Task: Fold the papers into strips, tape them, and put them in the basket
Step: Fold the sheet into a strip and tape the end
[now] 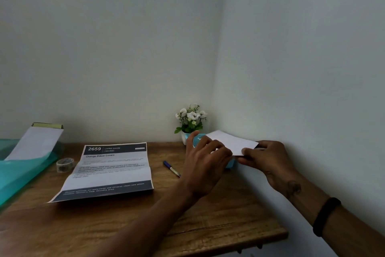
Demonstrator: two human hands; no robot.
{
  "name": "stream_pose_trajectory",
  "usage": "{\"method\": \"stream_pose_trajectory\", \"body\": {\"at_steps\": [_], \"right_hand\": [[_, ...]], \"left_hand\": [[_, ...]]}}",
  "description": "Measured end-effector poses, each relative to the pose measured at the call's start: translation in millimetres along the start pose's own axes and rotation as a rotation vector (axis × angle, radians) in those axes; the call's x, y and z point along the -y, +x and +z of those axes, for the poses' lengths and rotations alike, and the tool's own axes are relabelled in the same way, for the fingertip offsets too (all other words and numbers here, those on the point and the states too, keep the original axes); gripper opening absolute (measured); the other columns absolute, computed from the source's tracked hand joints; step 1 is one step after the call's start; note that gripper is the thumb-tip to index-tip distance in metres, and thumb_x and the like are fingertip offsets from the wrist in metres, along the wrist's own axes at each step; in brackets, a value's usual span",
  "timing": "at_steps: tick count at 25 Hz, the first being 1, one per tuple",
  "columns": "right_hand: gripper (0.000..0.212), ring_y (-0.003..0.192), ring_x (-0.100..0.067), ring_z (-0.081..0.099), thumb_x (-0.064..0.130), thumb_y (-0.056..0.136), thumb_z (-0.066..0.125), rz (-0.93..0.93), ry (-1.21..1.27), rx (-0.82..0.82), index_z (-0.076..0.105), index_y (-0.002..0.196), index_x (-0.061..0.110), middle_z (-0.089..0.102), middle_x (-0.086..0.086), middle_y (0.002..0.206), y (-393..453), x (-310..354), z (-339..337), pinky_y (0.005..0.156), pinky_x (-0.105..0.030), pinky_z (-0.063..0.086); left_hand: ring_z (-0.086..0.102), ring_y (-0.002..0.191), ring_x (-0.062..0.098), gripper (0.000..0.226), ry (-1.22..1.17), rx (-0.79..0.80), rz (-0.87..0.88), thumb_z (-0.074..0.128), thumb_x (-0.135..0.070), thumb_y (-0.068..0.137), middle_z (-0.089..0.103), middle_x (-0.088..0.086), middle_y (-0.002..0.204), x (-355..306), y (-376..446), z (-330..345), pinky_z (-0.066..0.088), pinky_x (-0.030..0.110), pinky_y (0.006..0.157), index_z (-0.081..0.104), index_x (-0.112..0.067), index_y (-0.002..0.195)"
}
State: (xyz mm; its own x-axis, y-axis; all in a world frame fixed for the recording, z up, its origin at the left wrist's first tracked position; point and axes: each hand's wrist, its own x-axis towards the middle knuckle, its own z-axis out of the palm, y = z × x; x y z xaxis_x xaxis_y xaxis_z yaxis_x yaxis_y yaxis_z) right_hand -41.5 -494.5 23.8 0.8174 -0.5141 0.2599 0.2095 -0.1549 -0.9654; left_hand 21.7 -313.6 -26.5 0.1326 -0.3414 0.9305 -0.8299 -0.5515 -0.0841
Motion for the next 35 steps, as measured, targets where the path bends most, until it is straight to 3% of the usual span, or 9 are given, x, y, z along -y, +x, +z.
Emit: {"method": "stream_pose_trajectory", "body": {"at_steps": [5,7,11,15,21,25,27,30,35], "right_hand": [[0.058,0.097,-0.039,0.071,-0.015,0.079,0.08,0.035,-0.01,-0.029,0.058,0.132,-0.008,0.058,-0.022,0.131,4.3,-4.1,5.5,0.062,-0.034,0.067],[0.056,0.092,-0.036,0.073,-0.009,0.08,0.083,0.033,-0.087,-0.031,0.059,0.13,-0.004,0.059,-0.022,0.128,6.7,-5.2,5.6,0.062,-0.035,0.067],[0.039,0.071,-0.031,0.078,0.005,0.081,0.086,-0.005,-0.214,-0.035,0.063,0.112,0.002,0.072,-0.022,0.098,11.0,-7.9,10.9,0.075,-0.047,0.067],[0.034,0.061,-0.023,0.077,0.022,0.081,0.089,-0.13,-0.41,-0.097,0.068,0.103,0.007,0.075,-0.011,0.082,15.4,-11.5,17.5,0.067,-0.043,0.067],[0.029,0.076,-0.02,0.071,0.037,0.093,0.074,-0.507,-0.778,-0.224,0.079,0.096,0.009,0.079,-0.008,0.089,24.6,-32.3,15.4,0.072,-0.042,0.064],[0.035,0.083,-0.027,0.068,0.041,0.101,0.057,-0.54,-0.96,-0.26,0.076,0.103,0.011,0.073,-0.013,0.098,18.7,-38.8,19.0,0.066,-0.039,0.059],[0.028,0.082,-0.029,0.066,0.032,0.102,0.056,-0.611,-1.002,-0.311,0.074,0.11,0.012,0.064,-0.014,0.103,7.3,-37.0,20.5,0.058,-0.033,0.052],[0.026,0.079,-0.027,0.069,0.016,0.091,0.072,-0.853,-1.024,-0.216,0.074,0.116,0.01,0.062,-0.014,0.105,-8.3,-35.6,19.1,0.051,-0.031,0.06],[0.035,0.084,-0.029,0.073,0.015,0.078,0.086,-1.106,-1.047,0.017,0.073,0.109,0.006,0.066,-0.014,0.101,-17.4,-36.0,42.6,0.055,-0.035,0.065]], "left_hand": [[0.064,0.105,0.016,0.013,0.017,0.023,-0.023,0.078,-0.034,0.091,0.074,-0.009,0.107,6.5,-0.5,3.8,0.035,0.059,0.114,0.075,-0.03,0.103],[0.064,0.107,0.016,0.015,0.024,0.048,-0.036,0.079,-0.034,0.089,0.074,-0.009,0.108,8.2,-0.8,5.7,0.034,0.059,0.115,0.074,-0.032,0.104],[0.064,0.107,0.016,0.015,0.028,0.072,-0.061,0.08,-0.033,0.088,0.074,-0.009,0.107,12.7,-3.5,8.9,0.036,0.062,0.113,0.073,-0.032,0.101],[0.066,0.103,0.017,0.016,0.045,0.04,-0.098,0.084,-0.031,0.085,0.075,-0.008,0.103,16.9,-1.4,9.9,0.04,0.063,0.11,0.076,-0.031,0.099],[0.066,0.103,0.017,0.014,0.04,0.041,-0.101,0.082,-0.032,0.087,0.075,-0.008,0.103,17.3,-0.2,12.0,0.039,0.062,0.111,0.077,-0.031,0.099],[0.063,0.112,0.019,0.019,0.015,0.136,-0.113,0.075,-0.04,0.091,0.074,-0.008,0.112,17.5,-7.5,15.9,0.038,0.064,0.111,0.075,-0.034,0.109],[0.059,0.12,0.02,0.032,0.027,0.207,-0.137,0.072,-0.047,0.091,0.07,-0.007,0.123,21.2,-11.8,15.6,0.036,0.064,0.113,0.07,-0.036,0.12],[0.054,0.127,0.023,0.048,0.047,0.283,-0.198,0.072,-0.051,0.088,0.063,-0.004,0.133,30.1,-14.0,10.7,0.035,0.062,0.113,0.062,-0.036,0.132],[0.054,0.122,0.019,0.029,0.044,0.273,-0.249,0.066,-0.042,0.095,0.065,-0.005,0.127,44.0,-10.1,-21.8,0.039,0.048,0.109,0.068,-0.033,0.123]]}}
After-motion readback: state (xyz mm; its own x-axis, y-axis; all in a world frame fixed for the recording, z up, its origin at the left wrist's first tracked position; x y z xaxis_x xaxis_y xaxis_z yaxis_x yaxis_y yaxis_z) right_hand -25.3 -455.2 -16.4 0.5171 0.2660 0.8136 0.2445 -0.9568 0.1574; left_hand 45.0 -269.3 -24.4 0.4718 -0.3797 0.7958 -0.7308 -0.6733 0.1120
